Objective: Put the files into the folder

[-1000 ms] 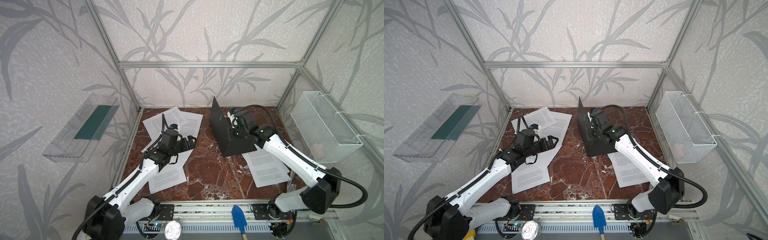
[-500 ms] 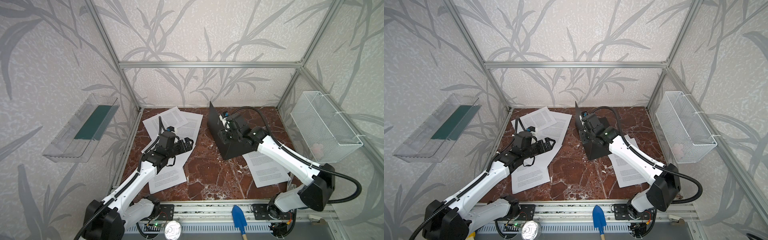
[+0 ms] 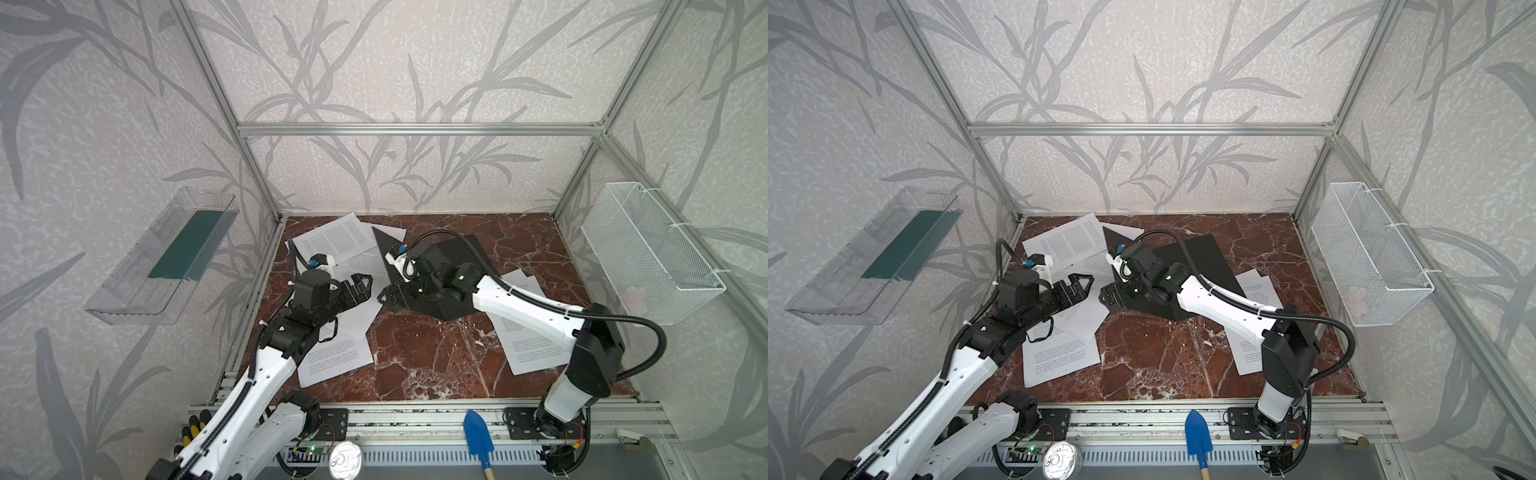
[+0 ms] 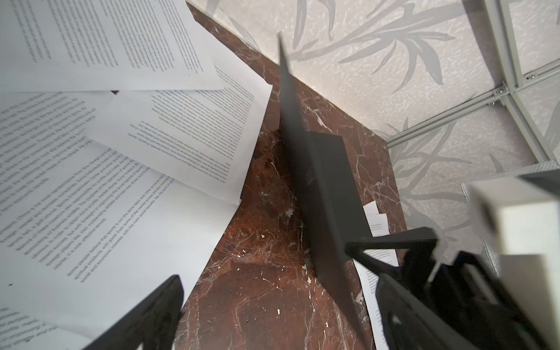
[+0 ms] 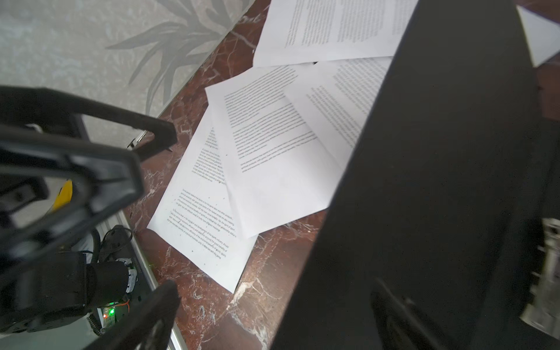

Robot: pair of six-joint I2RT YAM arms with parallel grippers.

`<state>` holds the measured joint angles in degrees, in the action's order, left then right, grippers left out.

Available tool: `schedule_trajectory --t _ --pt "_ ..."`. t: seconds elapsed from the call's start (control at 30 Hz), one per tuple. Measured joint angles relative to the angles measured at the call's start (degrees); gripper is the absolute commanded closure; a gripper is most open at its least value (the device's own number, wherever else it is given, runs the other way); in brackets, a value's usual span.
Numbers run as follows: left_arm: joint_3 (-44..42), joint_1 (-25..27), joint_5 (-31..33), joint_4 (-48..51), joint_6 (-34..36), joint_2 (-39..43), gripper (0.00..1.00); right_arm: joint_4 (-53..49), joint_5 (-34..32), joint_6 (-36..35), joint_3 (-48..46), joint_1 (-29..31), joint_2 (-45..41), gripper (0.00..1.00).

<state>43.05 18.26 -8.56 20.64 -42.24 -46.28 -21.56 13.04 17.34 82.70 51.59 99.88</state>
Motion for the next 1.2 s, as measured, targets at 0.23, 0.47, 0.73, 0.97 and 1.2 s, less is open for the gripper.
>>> schedule_trajectory --t 0.23,0.47,0.73,0.97,1.2 --pt "1.1 -0.7 2.6 4.2 0.5 6.4 0.01 1.2 4.2 0.3 0.1 -1.3 2.8 0.0" --pt "1.7 -0.5 -9.2 -1.3 1.7 -4.5 0.01 8.2 7.0 4.5 -8.9 -15.3 -0.9 0.19" --pt "-1.0 5.6 -19.3 -10.7 1.2 -23.5 0.01 12.2 7.9 8.2 -20.5 -29.4 0.1 0.47" --pt "-1.4 7.8 -24.2 -16.8 1.1 -36.1 0.01 15.9 11.6 8.8 -18.5 -30.3 7.7 0.62" --pt "-3.1 7.9 -26.1 -20.0 1.6 -43.1 0.01 16.4 12.8 8.8 -17.8 -30.3 11.4 0.67"
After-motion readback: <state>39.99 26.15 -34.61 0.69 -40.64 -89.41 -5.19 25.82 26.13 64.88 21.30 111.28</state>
